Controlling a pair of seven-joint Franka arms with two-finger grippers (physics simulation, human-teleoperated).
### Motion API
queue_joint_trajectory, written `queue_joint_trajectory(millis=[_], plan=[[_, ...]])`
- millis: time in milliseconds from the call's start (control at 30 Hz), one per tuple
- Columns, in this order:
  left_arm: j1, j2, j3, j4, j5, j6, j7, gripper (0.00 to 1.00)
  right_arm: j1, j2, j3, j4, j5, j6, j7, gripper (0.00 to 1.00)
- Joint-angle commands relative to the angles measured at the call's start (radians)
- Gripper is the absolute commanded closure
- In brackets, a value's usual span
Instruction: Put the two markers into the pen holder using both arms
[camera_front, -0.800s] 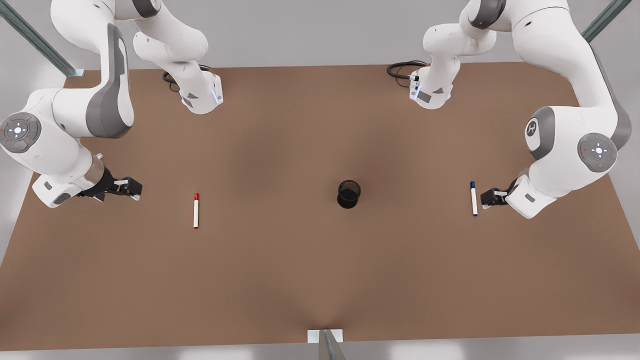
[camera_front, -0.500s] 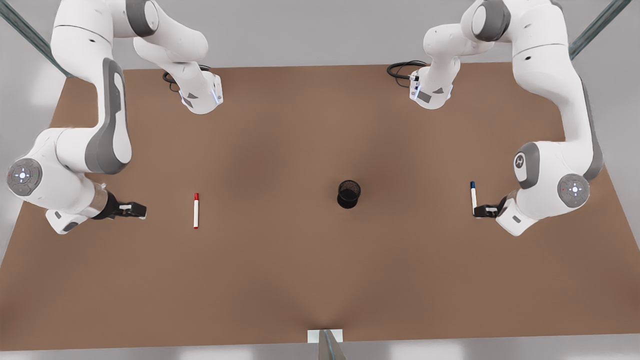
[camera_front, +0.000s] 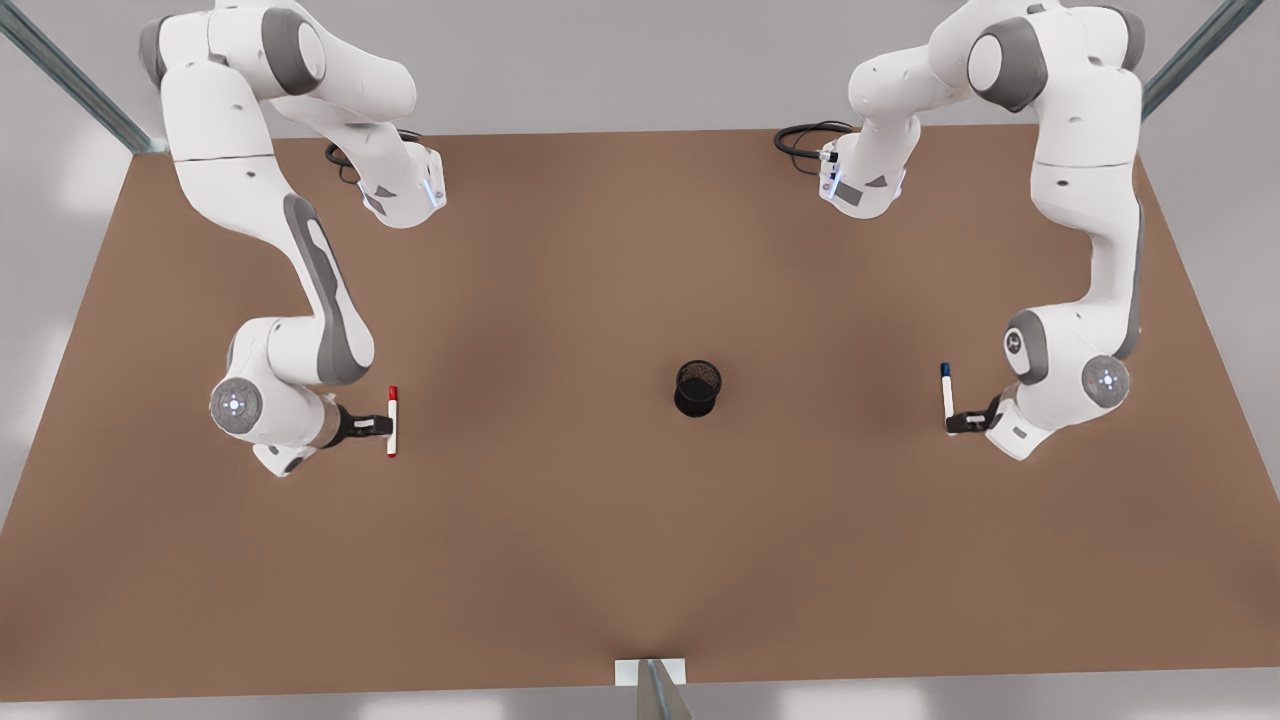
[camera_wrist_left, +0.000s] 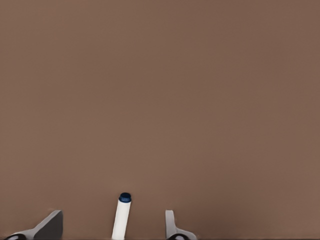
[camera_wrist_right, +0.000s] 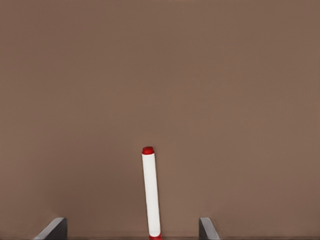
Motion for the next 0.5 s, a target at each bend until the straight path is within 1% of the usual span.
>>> queue_joint_trajectory(millis=[0, 100, 133, 167, 200, 233, 300, 333, 400, 433, 467], plan=[[0.001, -0.002, 0.001, -0.060, 0.002, 0.205, 0.133, 0.00, 0.001, -0.005, 0.000, -0.031, 0.002, 0.160, -0.013, 0.01], [0.001, -0.009, 0.003, -0.114, 0.006, 0.230, 0.135, 0.01, 0.013, 0.023, 0.000, -0.018, 0.000, 0.180, -0.012, 0.00], [0.001, -0.010, 0.003, -0.123, 0.007, 0.230, 0.135, 0.03, 0.011, 0.033, 0.000, -0.018, -0.001, 0.192, -0.012, 0.00], [0.001, -0.019, 0.004, -0.134, 0.009, 0.230, 0.136, 0.09, 0.011, 0.041, 0.002, -0.018, -0.001, 0.194, -0.012, 0.00], [0.001, -0.021, 0.010, -0.140, 0.035, 0.230, 0.135, 0.17, 0.011, 0.047, 0.000, -0.018, -0.001, 0.194, -0.012, 0.00], [0.001, -0.022, 0.018, -0.149, 0.058, 0.230, 0.135, 0.21, 0.011, 0.062, 0.000, -0.013, -0.001, 0.198, -0.012, 0.00], [0.002, -0.030, 0.018, -0.172, 0.058, 0.230, 0.133, 0.23, 0.010, 0.095, 0.000, -0.011, -0.003, 0.215, -0.012, 0.00], [0.002, -0.030, 0.020, -0.177, 0.058, 0.230, 0.133, 0.26, 0.010, 0.098, 0.000, -0.013, -0.003, 0.223, -0.013, 0.00], [0.002, -0.030, 0.021, -0.184, 0.058, 0.230, 0.127, 0.34, 0.011, 0.113, 0.000, -0.016, -0.003, 0.224, -0.013, 0.00], [0.002, -0.032, 0.020, -0.188, 0.058, 0.230, 0.124, 0.41, 0.011, 0.134, 0.000, -0.015, -0.003, 0.226, -0.012, 0.01], [0.002, -0.032, 0.020, -0.189, 0.056, 0.230, 0.123, 0.45, 0.011, 0.154, 0.000, -0.015, -0.003, 0.235, -0.012, 0.04]])
